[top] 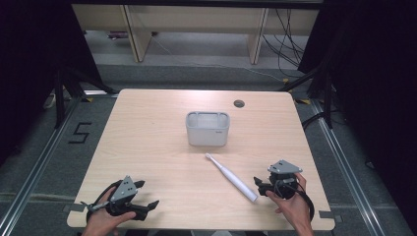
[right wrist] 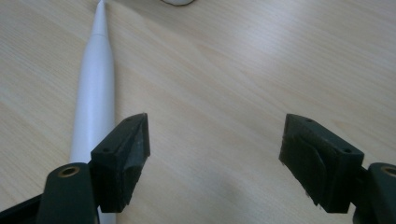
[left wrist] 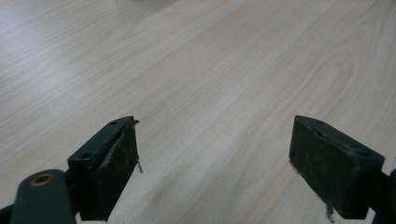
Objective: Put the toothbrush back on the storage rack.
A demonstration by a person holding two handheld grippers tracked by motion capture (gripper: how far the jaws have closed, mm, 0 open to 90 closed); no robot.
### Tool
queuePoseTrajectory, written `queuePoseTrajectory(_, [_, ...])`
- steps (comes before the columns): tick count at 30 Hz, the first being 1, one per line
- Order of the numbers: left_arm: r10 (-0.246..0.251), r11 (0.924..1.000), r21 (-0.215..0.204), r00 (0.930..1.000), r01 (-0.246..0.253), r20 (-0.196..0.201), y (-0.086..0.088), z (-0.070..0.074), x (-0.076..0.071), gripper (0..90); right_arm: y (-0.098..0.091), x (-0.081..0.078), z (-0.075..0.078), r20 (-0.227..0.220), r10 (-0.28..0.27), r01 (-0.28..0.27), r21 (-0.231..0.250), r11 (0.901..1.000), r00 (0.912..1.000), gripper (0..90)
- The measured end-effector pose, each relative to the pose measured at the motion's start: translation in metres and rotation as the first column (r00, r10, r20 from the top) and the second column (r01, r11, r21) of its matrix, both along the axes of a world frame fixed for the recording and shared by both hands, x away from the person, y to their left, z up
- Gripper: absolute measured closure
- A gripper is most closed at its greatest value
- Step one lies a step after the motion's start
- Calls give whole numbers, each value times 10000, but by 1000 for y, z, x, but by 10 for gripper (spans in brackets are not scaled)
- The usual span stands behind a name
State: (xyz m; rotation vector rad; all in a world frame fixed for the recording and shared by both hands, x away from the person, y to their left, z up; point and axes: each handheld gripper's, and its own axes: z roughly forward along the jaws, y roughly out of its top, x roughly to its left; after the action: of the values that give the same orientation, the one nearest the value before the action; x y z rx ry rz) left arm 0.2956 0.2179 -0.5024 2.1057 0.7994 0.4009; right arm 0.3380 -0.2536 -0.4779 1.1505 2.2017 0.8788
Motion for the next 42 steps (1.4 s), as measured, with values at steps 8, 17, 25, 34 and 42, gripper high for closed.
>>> queuePoseTrajectory(8, [55, 9997, -242, 9999, -53, 84, -2, 0, -1, 148, 2, 1, 6, 1, 243, -243, -393, 9989, 9997, 240])
queuePoseTrajectory(17, [-11, 10000, 0, 9999, 11, 132, 0, 0, -1, 148, 12, 2, 13, -116, 626, -629, -263, 9977, 9980, 265])
queuePoseTrajectory(25, [102, 9995, -296, 9999, -100, 70, -1, 0, -2, 148, 22, 7, 23, -225, 991, -995, -198, 9948, 9948, 271])
queuePoseTrajectory(34, [68, 9995, -303, 10000, -67, 31, -2, -1, -1, 148, 36, 16, 34, -881, 1159, -1141, 252, 9931, 9893, 317])
queuePoseTrajectory(42, [0, 10000, 9, 10000, 0, 14, 1, 0, -1, 148, 55, 33, 34, -1564, 1719, -1730, 64, 9849, 9726, 361])
